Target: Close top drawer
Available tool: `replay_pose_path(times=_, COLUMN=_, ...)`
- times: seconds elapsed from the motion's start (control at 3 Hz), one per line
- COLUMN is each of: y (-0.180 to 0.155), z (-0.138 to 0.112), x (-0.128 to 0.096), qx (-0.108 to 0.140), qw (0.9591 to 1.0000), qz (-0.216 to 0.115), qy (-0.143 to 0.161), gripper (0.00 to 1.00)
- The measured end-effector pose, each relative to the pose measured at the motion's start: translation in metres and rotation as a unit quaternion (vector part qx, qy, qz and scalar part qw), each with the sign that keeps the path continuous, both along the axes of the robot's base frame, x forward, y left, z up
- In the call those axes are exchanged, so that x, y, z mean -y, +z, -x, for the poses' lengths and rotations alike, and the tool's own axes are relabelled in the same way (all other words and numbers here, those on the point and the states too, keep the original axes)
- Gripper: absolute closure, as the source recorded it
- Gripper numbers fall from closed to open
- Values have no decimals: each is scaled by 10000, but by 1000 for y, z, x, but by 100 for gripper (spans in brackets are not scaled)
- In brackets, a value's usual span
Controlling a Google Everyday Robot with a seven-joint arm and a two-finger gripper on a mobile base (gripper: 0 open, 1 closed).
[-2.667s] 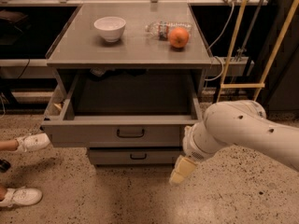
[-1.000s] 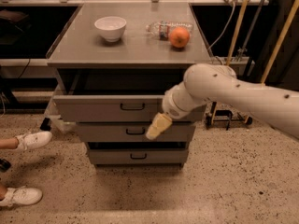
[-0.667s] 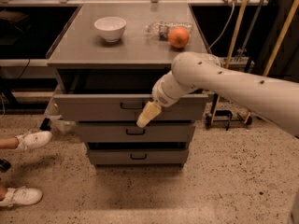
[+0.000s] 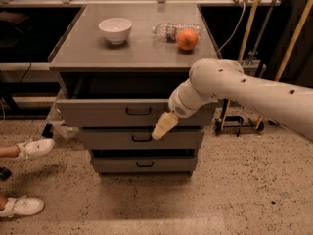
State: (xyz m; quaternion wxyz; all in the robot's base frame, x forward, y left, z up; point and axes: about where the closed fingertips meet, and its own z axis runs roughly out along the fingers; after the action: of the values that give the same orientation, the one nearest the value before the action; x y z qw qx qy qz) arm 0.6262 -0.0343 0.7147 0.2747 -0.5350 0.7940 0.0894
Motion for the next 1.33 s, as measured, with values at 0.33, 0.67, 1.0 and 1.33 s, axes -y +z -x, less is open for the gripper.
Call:
replay_pose_path(times=0.33, y=0, z=51, x=35, qx=-224, qw=9988, qz=176, qy=-401, gripper=0)
replay_pose_path(times=0.67, y=-17, z=83, x=37, qx=-613, qw=9971, qz=332, qy=-303, gripper=0)
replay_pose_path(times=1.0, y=-48, z=76, x=28, qx=-1082, qw=9932, qz=442, qy=-7, gripper=0)
replay_pose_path(times=1.33, y=-73, z=34, x=22, qx=-1332, qw=9907, qz=276, qy=-36, gripper=0)
